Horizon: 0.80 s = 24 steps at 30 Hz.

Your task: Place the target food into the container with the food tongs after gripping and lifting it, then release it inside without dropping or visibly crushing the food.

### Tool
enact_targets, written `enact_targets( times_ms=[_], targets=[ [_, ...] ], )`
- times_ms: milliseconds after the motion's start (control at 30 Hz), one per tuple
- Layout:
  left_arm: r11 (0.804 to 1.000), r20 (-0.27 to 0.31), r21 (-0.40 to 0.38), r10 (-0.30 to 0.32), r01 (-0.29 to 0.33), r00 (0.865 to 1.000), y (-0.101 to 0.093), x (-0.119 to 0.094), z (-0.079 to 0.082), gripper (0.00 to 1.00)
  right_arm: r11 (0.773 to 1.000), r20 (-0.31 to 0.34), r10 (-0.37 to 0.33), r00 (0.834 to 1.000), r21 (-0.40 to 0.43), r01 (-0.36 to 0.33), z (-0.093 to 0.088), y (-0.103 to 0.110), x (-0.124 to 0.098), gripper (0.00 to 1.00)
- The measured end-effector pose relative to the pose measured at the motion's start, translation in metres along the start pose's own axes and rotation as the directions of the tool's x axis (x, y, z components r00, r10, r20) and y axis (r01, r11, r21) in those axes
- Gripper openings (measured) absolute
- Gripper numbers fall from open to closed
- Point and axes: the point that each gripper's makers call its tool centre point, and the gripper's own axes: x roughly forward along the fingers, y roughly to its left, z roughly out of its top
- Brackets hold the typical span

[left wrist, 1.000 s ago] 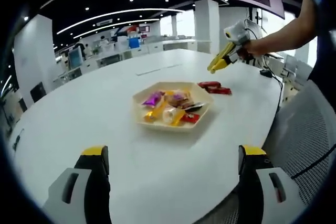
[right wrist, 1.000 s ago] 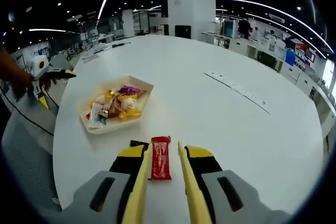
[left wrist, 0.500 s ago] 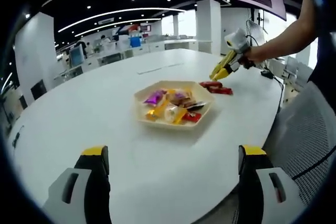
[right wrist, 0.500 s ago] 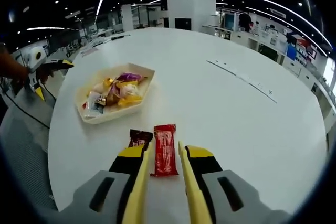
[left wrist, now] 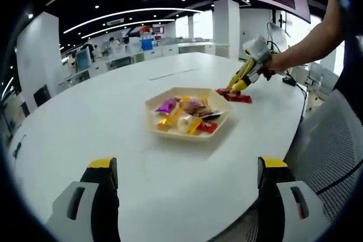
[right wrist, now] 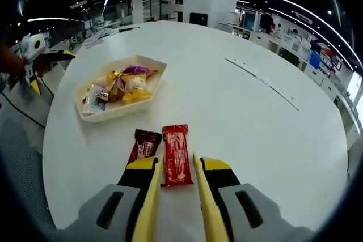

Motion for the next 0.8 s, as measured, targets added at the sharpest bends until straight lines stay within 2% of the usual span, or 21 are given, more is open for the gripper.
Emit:
enact_targets(
  times_ms=[233,333,500,633,800],
  targets=[
    [1.0,0.0,-0.001,0.002,-0.002,1.0,0.0012,-0.0004,-0.0013,1.0,1.0,-0.006,0.004,1.0,0.002,-0.004,0.0005,0.0029,-0.0016,0.25],
    [1.0,0.001,-0.002,0.003,-0.003,1.0,0.0023,-0.0006,-0.0013,1.0,1.0,-0.026,0.003,1.0,0.027,-0.003,0.0009,0.0006,0.0001,0.25],
    [1.0,0.005,-0.005,0.009,-0.009,1.0,0.0039,-0.001,-0.0013,1.0,1.0,-0.06,0.007,0.998,0.011,-0.006,0.0016,0.0007,0.0002,0.23],
    [1.0,0.005,-0.004,0.008,-0.008,1.0,0.0041,-0.0011,-0.0013,1.0,0.999,-0.046,-0.005,0.999,0.037,0.007,0.0002,-0.0009,0.0001,0.22],
    [1.0,0.002,-0.006,0.006,-0.006,1.0,0.0045,0.0001,-0.0006,1.0,0.999,-0.058,-0.006,0.998,0.042,0.008,0.0012,-0.0009,-0.0006,0.22]
  ],
)
